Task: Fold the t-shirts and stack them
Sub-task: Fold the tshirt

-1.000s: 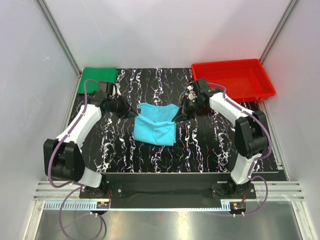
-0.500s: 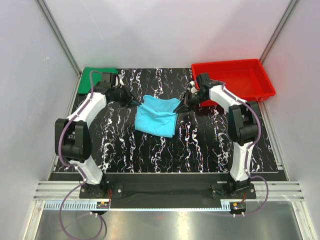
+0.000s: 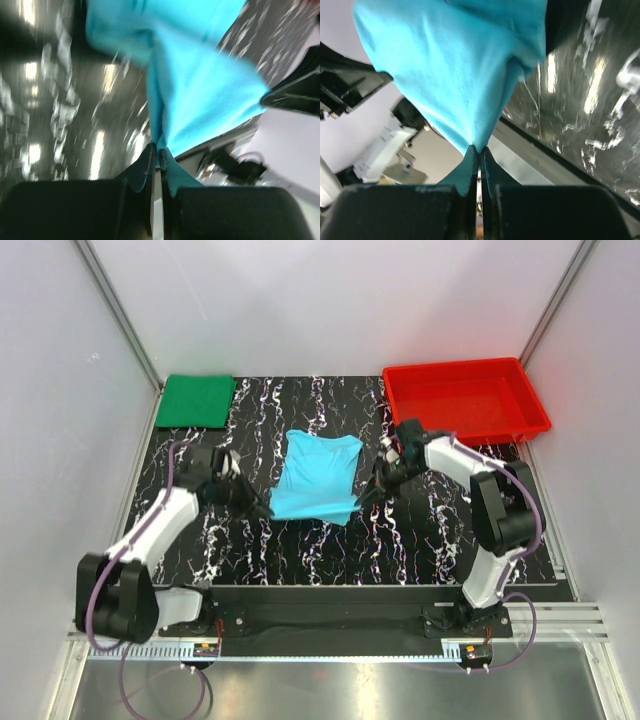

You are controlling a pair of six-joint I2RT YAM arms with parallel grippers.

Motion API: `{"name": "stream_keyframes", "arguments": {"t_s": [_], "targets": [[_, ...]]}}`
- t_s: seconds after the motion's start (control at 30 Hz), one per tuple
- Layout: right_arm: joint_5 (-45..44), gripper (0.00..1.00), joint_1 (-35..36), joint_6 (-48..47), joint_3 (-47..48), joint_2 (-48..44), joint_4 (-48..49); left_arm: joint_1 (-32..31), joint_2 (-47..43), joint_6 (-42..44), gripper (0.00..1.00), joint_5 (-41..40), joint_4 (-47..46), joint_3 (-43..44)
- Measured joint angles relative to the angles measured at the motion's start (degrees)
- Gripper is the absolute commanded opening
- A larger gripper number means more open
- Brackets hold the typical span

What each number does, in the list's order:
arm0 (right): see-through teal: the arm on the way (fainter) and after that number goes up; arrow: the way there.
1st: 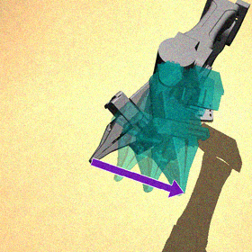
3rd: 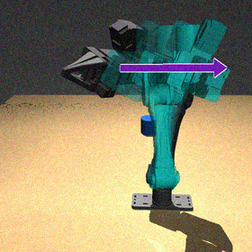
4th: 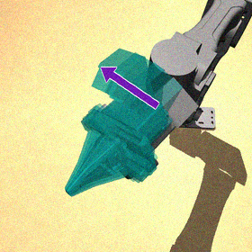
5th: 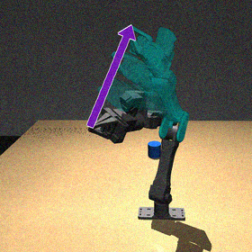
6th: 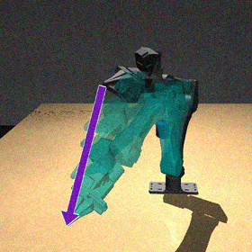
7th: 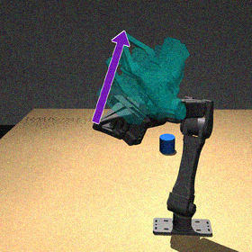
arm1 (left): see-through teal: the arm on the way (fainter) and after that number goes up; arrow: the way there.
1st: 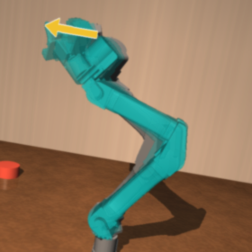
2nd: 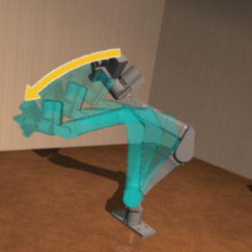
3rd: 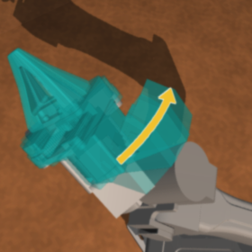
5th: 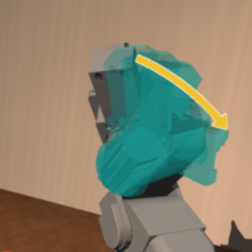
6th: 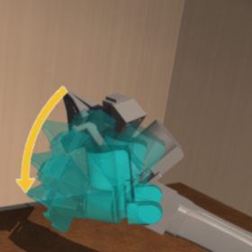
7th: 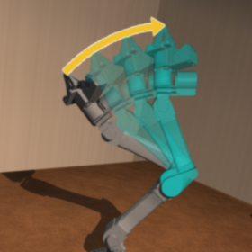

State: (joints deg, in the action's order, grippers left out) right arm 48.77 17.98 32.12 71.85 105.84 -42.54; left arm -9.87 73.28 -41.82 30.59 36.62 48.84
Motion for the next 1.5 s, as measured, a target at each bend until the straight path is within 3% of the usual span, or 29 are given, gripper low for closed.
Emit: {"name": "stream_keyframes", "arguments": {"t_s": [0.33, 0.47, 0.57, 0.6, 0.67, 0.7, 0.73, 0.83, 0.9, 1.0, 1.1, 1.17, 1.27, 1.4, 1.5], "targets": [[-0.39, 0.01, 12.15, 5.18, -22.12, -12.2, 7.02, -8.74, -16.61, -4.09, 0.02, -2.25, 6.03, -18.75], [-1.86, 0.02, 16.2, 8.15, -27.69, -14.95, 10.21, -11.5, -21.03, -5.75, 0.06, -3.87, 8.17, -22.36], [-2.91, 0.05, 17.38, 9.53, -31.56, -17.7, 12.24, -13.03, -24.68, -7.76, 0.16, -4.37, 8.37, -25.94], [-3.23, 0.08, 17.38, 9.79, -33.16, -18.86, 13.09, -13.68, -25.29, -8.39, 0.25, -4.28, 8.09, -27.1], [-4.15, 0.2, 17.38, 9.94, -35.54, -20.41, 13.14, -15.85, -26.36, -10.21, 0.34, -4.39, 7.41, -29.99], [-4.61, 0.33, 17.38, 9.81, -36.24, -20.9, 12.83, -17.07, -26.8, -11.08, 0.37, -4.55, 7.63, -30.97], [-5.07, 0.39, 17.38, 9.51, -36.76, -21.44, 11.98, -18.14, -27.28, -11.78, 0.4, -4.96, 8.46, -31.28], [-8.35, 0.63, 17.38, 7.26, -36.11, -23.21, 7.85, -19.65, -29.49, -12.09, 0.47, -6.51, 12.33, -28.7], [-12.57, 0.68, 17.4, 4.7, -33.27, -24.39, 3.5, -19.76, -30.12, -11.63, 0.46, -8.02, 14.4, -24.2], [-18.12, 0.67, 17.22, 0.83, -25.66, -24.17, -0.72, -19.76, -27.74, -10.14, 0.39, -8.96, 12.92, -15.15], [-21.4, 0.55, 16.44, -2.36, -17.29, -21.18, -1.92, -19.76, -19.41, -8.41, 0.32, -8.85, 8.24, -7.72], [-22.21, 0.37, 15.26, -4.22, -11.34, -16.92, -1.49, -19.61, -10.56, -6.97, 0.23, -8.52, 4.37, -2.69], [-21.53, 0.17, 13.27, -5.57, -3.48, -8.66, 0.55, -18.86, 2.16, -4.66, 0.11, -8.04, -1.05, 3.26], [-18.14, 0.02, 12.02, -5.42, 3.1, 1.36, 5.95, -15.78, 18.01, -1.07, 0.04, -5.68, -7.34, 10.19], [-15.63, 0.0, 11.74, -4.66, 5.25, 7.02, 8.87, -12.68, 25.0, 1.22, 0.01, -5.03, -9.42, 12.0]]}}
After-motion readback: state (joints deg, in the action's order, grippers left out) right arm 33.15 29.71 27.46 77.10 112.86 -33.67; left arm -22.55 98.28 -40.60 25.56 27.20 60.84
